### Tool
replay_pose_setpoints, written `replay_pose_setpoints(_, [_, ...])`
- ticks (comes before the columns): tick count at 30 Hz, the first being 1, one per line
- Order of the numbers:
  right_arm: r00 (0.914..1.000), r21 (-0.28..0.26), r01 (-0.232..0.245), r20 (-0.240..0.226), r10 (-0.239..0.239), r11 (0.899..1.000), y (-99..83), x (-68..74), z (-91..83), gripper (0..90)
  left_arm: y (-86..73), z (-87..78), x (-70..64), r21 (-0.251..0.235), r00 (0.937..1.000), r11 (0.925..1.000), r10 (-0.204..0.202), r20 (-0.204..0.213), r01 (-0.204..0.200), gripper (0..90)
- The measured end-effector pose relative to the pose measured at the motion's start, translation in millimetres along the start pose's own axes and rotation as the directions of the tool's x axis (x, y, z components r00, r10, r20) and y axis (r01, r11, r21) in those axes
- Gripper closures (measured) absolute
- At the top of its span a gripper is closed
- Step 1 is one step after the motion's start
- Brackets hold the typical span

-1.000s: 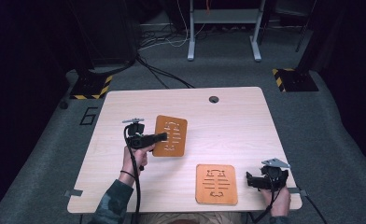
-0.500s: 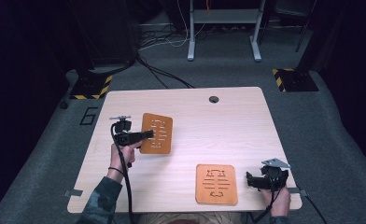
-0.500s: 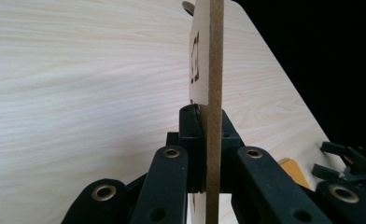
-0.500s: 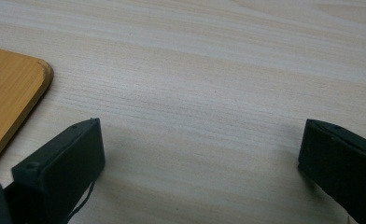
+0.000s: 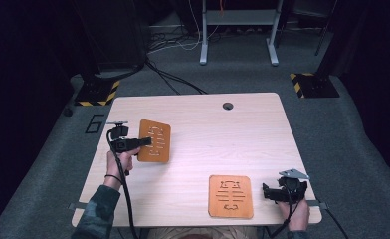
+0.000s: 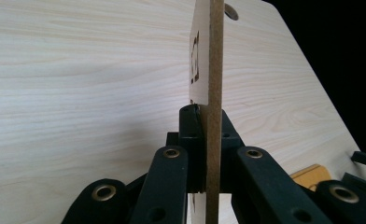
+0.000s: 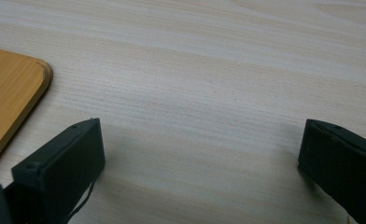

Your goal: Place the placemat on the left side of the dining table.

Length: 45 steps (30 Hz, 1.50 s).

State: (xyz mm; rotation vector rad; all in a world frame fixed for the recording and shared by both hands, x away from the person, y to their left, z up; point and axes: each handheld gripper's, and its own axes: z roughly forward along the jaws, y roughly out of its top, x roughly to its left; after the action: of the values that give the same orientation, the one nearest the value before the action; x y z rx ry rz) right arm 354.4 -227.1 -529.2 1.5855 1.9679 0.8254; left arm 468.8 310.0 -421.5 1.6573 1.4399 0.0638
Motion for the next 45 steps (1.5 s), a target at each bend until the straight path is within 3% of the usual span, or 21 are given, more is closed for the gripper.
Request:
replay_pose_setpoints(4, [1.0000, 0.000, 0.000, 0.002, 0.000, 1.000, 0.0, 0.0, -0.1, 0.0, 4.5, -4.5, 8.6, 0.006, 0.9993, 0.9996, -0.028, -0.024, 0.028, 85.9])
replay_pose_setpoints(11, [1.0000, -0.001, -0.001, 0.001, 0.001, 1.000, 0.0, 0.1, 0.0, 0.0, 8.7, -6.1, 21.1, 0.028, 0.9974, 0.9988, -0.039, -0.060, 0.041, 85.9])
replay_pose_setpoints(18, [1.0000, -0.001, -0.001, 0.001, 0.001, 1.000, -0.1, 0.1, 0.0, 0.0, 12.6, -3.8, 36.8, 0.068, 0.9926, 0.9949, -0.068, -0.101, 0.075, 85.9])
replay_pose_setpoints(23, [1.0000, -0.004, 0.002, 0.000, -0.002, 1.000, -0.1, -0.1, 0.2, 0.0, 14.1, -4.2, 44.9, 0.074, 0.9908, 0.9924, -0.091, -0.101, 0.099, 85.2])
replay_pose_setpoints(24, [1.0000, -0.002, -0.004, 0.000, 0.004, 1.000, -0.1, 0.3, 0.1, 0.0, 15.1, -4.4, 48.8, 0.080, 0.9883, 0.9914, -0.094, -0.121, 0.104, 84.4])
replay_pose_setpoints(30, [1.0000, -0.004, 0.003, 0.000, -0.003, 1.000, -0.1, -0.2, 0.2, 0.0, 16.6, -3.3, 56.3, 0.099, 0.9831, 0.9901, -0.082, -0.163, 0.099, 80.7])
replay_pose_setpoints(31, [1.0000, -0.004, -0.001, -0.001, 0.001, 1.000, -0.1, 0.1, 0.2, 0.0, 17.1, -2.4, 57.4, 0.103, 0.9792, 0.9894, -0.083, -0.185, 0.103, 79.2])
replay_pose_setpoints(32, [1.0000, -0.005, 0.000, -0.001, 0.000, 1.000, -0.1, 0.1, 0.2, 0.0, 17.6, -2.4, 59.1, 0.113, 0.9796, 0.9898, -0.064, -0.190, 0.087, 78.7])
replay_pose_setpoints(43, [1.0000, -0.004, 0.003, 0.000, -0.003, 1.000, -0.1, -0.1, 0.2, 0.0, 19.3, -2.1, 70.2, 0.150, 0.9691, 0.9857, -0.039, -0.244, 0.077, 70.3])
replay_pose_setpoints(45, [1.0000, -0.004, 0.003, 0.000, -0.003, 1.000, -0.1, -0.2, 0.2, 0.0, 19.2, -0.4, 69.6, 0.151, 0.9598, 0.9856, -0.030, -0.279, 0.075, 68.4])
